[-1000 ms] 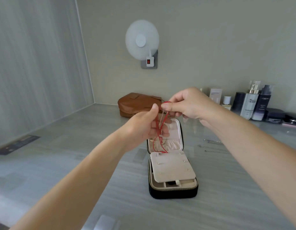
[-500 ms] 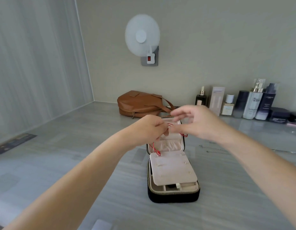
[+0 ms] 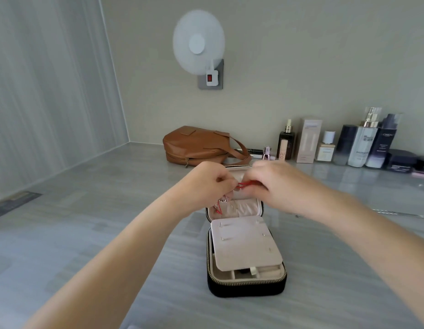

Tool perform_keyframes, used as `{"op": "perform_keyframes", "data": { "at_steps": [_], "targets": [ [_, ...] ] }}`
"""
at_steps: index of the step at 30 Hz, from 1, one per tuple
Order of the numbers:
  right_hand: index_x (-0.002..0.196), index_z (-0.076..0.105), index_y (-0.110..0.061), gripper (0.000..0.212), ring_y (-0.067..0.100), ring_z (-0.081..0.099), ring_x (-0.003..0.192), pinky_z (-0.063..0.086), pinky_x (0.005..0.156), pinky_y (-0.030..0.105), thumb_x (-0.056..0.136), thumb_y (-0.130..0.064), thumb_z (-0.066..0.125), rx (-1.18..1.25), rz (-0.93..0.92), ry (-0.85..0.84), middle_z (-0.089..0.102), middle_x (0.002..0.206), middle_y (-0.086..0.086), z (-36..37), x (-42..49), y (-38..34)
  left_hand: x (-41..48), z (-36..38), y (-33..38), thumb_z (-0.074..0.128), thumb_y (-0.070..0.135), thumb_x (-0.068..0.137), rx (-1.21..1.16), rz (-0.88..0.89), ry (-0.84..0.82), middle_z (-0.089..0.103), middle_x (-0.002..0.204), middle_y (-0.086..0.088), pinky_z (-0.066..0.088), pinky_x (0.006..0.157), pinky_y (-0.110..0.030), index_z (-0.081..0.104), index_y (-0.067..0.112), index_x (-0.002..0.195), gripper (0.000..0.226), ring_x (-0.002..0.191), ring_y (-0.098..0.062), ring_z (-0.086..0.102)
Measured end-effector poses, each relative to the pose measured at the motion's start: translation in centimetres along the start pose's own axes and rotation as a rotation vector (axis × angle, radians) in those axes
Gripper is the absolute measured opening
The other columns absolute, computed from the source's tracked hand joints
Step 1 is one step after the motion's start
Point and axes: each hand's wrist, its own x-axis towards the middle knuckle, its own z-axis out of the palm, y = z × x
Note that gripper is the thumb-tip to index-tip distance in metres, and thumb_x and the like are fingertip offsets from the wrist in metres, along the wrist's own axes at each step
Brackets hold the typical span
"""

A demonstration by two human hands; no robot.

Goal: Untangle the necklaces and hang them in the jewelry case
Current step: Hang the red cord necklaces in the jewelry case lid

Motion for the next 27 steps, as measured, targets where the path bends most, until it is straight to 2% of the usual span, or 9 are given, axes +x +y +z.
{"op": "perform_keyframes", "data": {
  "at_steps": [5, 7, 9, 11, 13, 17, 20, 23, 27],
  "targets": [
    [0.106, 0.060, -0.016, 0.030, 0.027, 0.056, 0.096, 0.046, 0.074, 0.038, 0.096, -0.034, 0.039, -0.148, -0.056, 0.036, 0.053, 0.099, 0.003, -0.6, 0.1, -1.1, -0.3, -0.6, 0.3, 0.055, 0.019, 0.091, 0.047, -0.005, -0.006, 0.070, 0.078, -0.014, 0.050, 0.070, -0.036, 0.068, -0.001, 0.079, 0.026, 0.066, -0.016, 0.056],
    [0.102, 0.057, -0.015, 0.025, 0.026, 0.055, 0.099, 0.046, 0.078, 0.040, 0.097, -0.030, 0.038, -0.142, -0.048, -0.017, 0.053, 0.102, 0.003, -0.9, 0.3, -1.4, -0.4, -1.1, 0.2, 0.057, 0.025, 0.089, 0.065, 0.026, 0.148, 0.070, 0.081, -0.014, 0.050, 0.070, -0.037, 0.068, 0.001, 0.080, 0.028, 0.068, -0.017, 0.056],
    [0.097, 0.055, -0.017, 0.017, 0.027, 0.055, 0.101, 0.047, 0.081, 0.042, 0.097, -0.023, 0.040, -0.168, -0.047, -0.074, 0.052, 0.101, 0.002, -0.9, 0.9, -1.5, -0.2, -1.5, -0.1, 0.056, 0.024, 0.090, 0.006, 0.079, 0.430, 0.067, 0.080, 0.002, 0.046, 0.071, -0.029, 0.067, 0.011, 0.084, 0.018, 0.075, -0.011, 0.057],
    [0.095, 0.054, -0.017, 0.014, 0.029, 0.055, 0.100, 0.048, 0.080, 0.043, 0.096, -0.020, 0.040, -0.192, -0.026, -0.104, 0.047, 0.092, -0.001, -0.8, 1.5, -1.6, 0.3, -1.4, -0.5, 0.051, 0.025, 0.092, -0.063, 0.077, 0.565, 0.060, 0.088, 0.014, 0.041, 0.079, -0.020, 0.062, 0.018, 0.102, 0.017, 0.086, -0.005, 0.055],
    [0.091, 0.053, -0.018, 0.014, 0.028, 0.055, 0.097, 0.048, 0.078, 0.042, 0.096, -0.021, 0.039, -0.215, -0.013, -0.118, 0.048, 0.090, 0.000, -0.8, 2.0, -1.7, 0.8, -0.6, -1.6, 0.043, 0.036, 0.095, -0.186, -0.037, 0.448, 0.053, 0.092, 0.008, 0.039, 0.084, -0.024, 0.057, 0.018, 0.105, 0.026, 0.088, -0.008, 0.050],
    [0.072, 0.039, -0.021, 0.023, 0.028, 0.055, 0.085, 0.041, 0.064, 0.034, 0.095, -0.026, 0.039, -0.292, 0.039, -0.187, 0.051, 0.088, 0.004, -0.6, 2.7, -2.0, 0.6, 1.0, -3.1, 0.037, 0.066, 0.085, -0.460, -0.216, 0.135, 0.049, 0.080, -0.002, 0.047, 0.087, -0.042, 0.053, 0.013, 0.087, 0.055, 0.079, -0.019, 0.049],
    [0.081, 0.047, -0.021, 0.016, 0.029, 0.057, 0.085, 0.035, 0.060, 0.031, 0.095, -0.027, 0.042, -0.341, 0.057, -0.164, 0.054, 0.090, 0.006, -0.1, 3.0, -2.2, 0.5, 1.4, -3.3, 0.035, 0.054, 0.092, -0.432, -0.144, 0.180, 0.039, 0.071, -0.002, 0.039, 0.072, -0.036, 0.044, 0.013, 0.079, 0.044, 0.072, -0.020, 0.038],
    [0.095, 0.056, -0.019, 0.025, 0.032, 0.059, 0.096, 0.034, 0.064, 0.032, 0.097, -0.035, 0.038, -0.383, 0.049, -0.099, 0.060, 0.100, 0.008, -0.4, 2.9, -2.7, 0.5, 1.7, -3.8, 0.042, 0.035, 0.096, -0.333, -0.061, 0.223, 0.061, 0.090, -0.007, 0.047, 0.081, -0.035, 0.056, 0.009, 0.100, 0.029, 0.087, -0.024, 0.057],
    [0.101, 0.058, -0.020, 0.025, 0.033, 0.058, 0.101, 0.033, 0.066, 0.032, 0.096, -0.036, 0.040, -0.410, 0.032, -0.052, 0.061, 0.107, 0.010, -0.9, 2.7, -3.3, 0.1, 2.0, -3.7, 0.053, 0.019, 0.093, -0.326, 0.011, 0.262, 0.060, 0.095, 0.007, 0.046, 0.077, -0.017, 0.052, 0.016, 0.109, 0.017, 0.088, -0.004, 0.056]
  ]
}}
